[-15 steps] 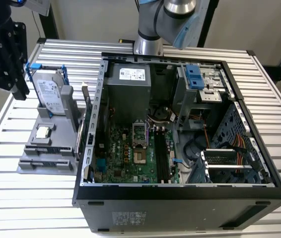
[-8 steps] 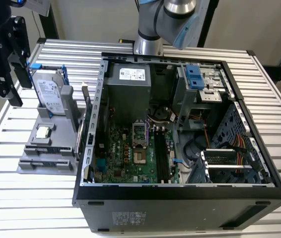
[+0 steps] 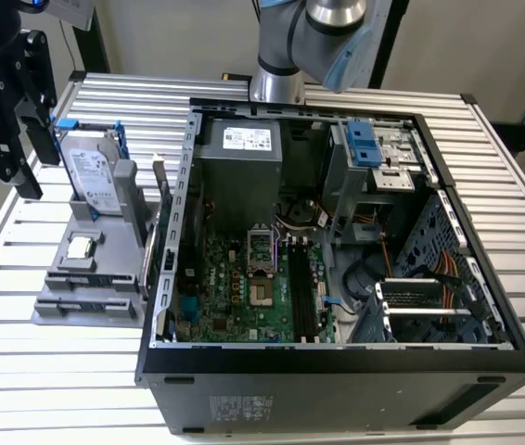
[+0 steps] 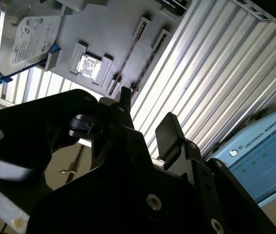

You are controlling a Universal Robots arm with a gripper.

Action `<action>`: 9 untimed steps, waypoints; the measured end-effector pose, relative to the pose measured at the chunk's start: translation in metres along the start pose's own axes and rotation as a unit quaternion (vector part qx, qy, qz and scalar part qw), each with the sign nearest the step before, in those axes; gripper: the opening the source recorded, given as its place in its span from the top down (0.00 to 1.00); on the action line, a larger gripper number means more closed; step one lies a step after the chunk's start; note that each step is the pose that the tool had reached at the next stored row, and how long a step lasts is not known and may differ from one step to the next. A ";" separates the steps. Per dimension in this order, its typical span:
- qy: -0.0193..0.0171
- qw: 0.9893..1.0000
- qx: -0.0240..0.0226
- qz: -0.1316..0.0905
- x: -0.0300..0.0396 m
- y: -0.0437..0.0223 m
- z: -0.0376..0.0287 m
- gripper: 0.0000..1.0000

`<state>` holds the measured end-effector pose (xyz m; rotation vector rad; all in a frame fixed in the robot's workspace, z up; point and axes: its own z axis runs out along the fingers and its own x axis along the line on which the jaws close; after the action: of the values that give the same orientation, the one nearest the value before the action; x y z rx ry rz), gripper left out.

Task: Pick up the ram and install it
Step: 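Pick up the ram and move it above insertion slot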

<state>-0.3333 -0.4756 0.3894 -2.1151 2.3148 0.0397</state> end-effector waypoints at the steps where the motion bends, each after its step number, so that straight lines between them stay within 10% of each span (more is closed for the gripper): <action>1: 0.000 1.000 0.000 0.000 0.0000 0.0000 0.0000 0.00; 9: 0.000 1.000 0.000 -0.003 0.0002 0.0010 0.0025 0.00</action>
<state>-0.3344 -0.4756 0.3869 -2.1232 2.3075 0.0398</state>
